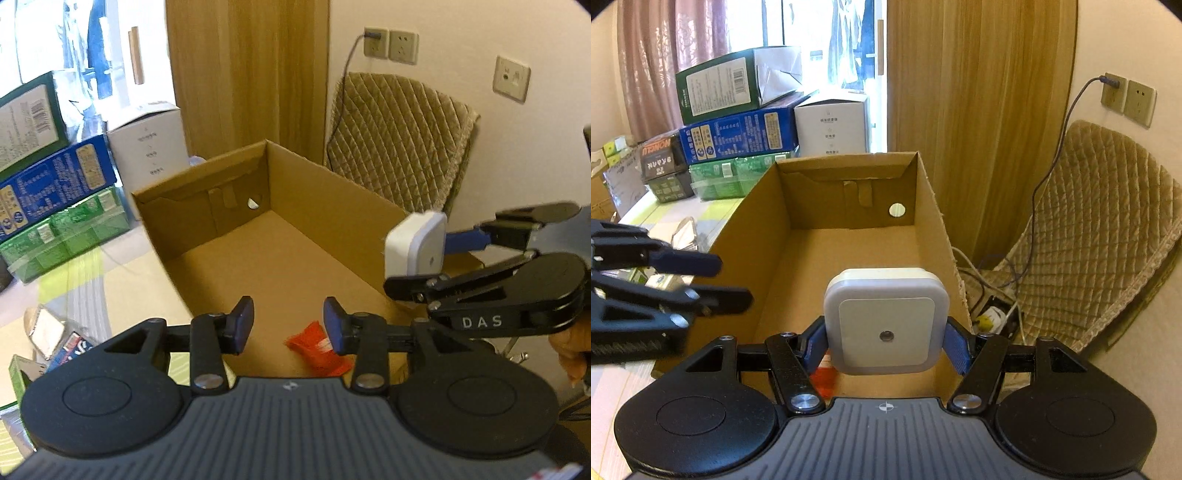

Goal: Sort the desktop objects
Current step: 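Carry both items to the cardboard box and open both tools inside it, then return both tools from the box to the items on the table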

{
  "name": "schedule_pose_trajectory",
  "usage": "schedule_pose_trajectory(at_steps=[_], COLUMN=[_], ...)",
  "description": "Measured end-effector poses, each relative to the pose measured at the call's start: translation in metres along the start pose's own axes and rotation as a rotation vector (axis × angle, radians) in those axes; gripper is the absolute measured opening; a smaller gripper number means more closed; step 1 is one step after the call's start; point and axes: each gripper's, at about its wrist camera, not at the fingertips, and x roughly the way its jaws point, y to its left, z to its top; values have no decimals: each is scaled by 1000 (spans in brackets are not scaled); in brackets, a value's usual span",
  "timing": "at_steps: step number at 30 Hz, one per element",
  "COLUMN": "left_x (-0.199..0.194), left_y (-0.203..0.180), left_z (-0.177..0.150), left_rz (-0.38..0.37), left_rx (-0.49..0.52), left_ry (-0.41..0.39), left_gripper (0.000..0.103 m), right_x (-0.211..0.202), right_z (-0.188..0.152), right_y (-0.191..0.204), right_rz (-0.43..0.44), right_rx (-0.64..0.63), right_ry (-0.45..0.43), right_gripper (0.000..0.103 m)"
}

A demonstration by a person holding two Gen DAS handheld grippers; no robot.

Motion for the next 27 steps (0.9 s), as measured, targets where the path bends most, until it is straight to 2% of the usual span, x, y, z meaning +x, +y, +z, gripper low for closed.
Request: schedule_pose_trajectory(at_steps=[7,12,19,27], left_x=[-30,-50,-84,-126], left_y=[18,24,37,62], left_z=[-5,-14,-36,-84], left_rz=[44,64,110,171], left_rx=[-49,-80,-141,-247], left_ry=[-43,-67,-78,-55], left_gripper=[39,41,52,59], right_x=[8,3,-36,-85], right_z=[4,9,3,-32], right_y=[5,4,9,55], right_rz=[11,11,6,82], right_rx=[9,44,81,110], right_ry=[0,-31,-103,-141], right_gripper=[62,63,73,82])
